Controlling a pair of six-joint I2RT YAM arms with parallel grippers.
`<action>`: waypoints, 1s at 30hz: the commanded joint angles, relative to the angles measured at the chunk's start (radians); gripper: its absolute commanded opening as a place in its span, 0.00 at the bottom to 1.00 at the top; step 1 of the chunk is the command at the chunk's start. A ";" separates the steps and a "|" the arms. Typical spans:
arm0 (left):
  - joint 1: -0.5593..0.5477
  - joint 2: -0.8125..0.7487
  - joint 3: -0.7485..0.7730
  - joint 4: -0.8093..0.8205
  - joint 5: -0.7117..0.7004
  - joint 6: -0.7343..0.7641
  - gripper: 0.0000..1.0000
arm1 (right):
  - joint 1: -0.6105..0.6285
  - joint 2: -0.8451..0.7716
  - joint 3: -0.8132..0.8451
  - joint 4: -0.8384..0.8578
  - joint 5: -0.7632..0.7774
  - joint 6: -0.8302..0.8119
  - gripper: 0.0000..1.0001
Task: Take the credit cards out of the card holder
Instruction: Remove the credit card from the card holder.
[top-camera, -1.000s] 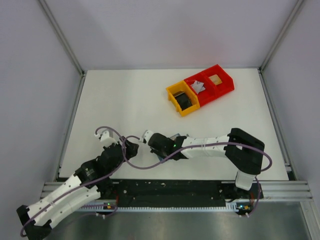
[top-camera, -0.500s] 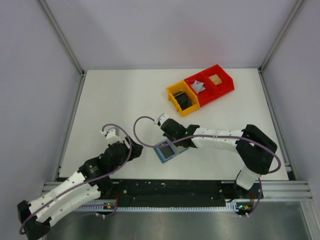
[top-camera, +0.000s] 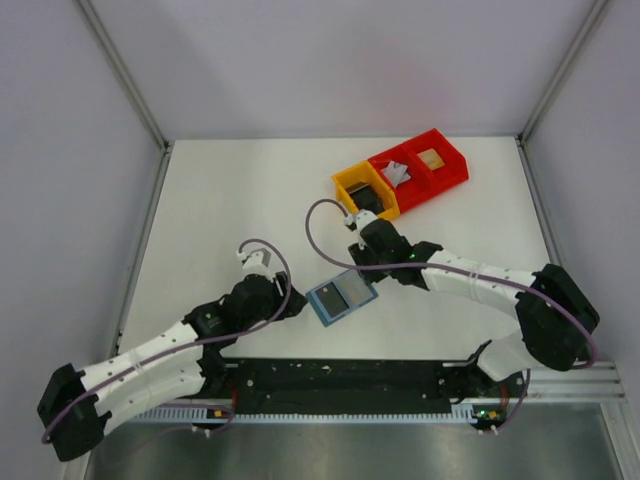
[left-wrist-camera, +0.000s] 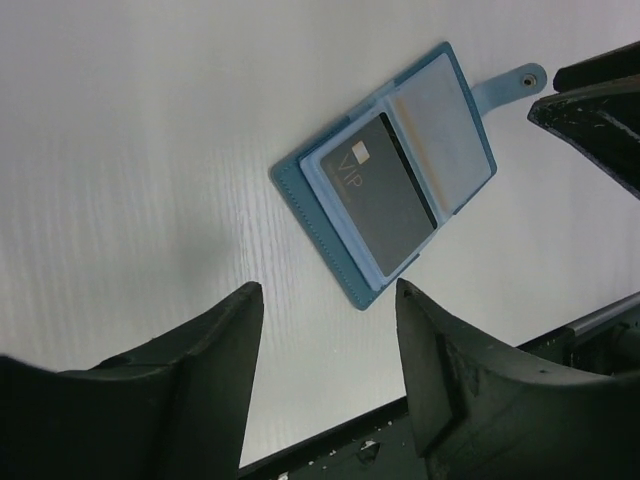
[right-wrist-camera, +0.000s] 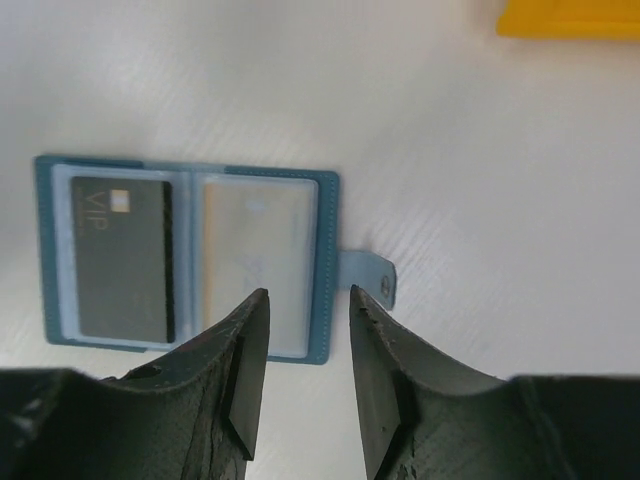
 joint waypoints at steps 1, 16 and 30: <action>0.000 0.117 0.072 0.192 0.116 0.034 0.56 | -0.069 -0.058 -0.047 0.175 -0.352 0.081 0.38; 0.000 0.581 0.259 0.312 0.320 0.125 0.07 | -0.225 0.070 -0.196 0.574 -0.802 0.307 0.34; 0.000 0.650 0.215 0.234 0.276 0.134 0.00 | -0.249 0.208 -0.220 0.672 -0.877 0.356 0.32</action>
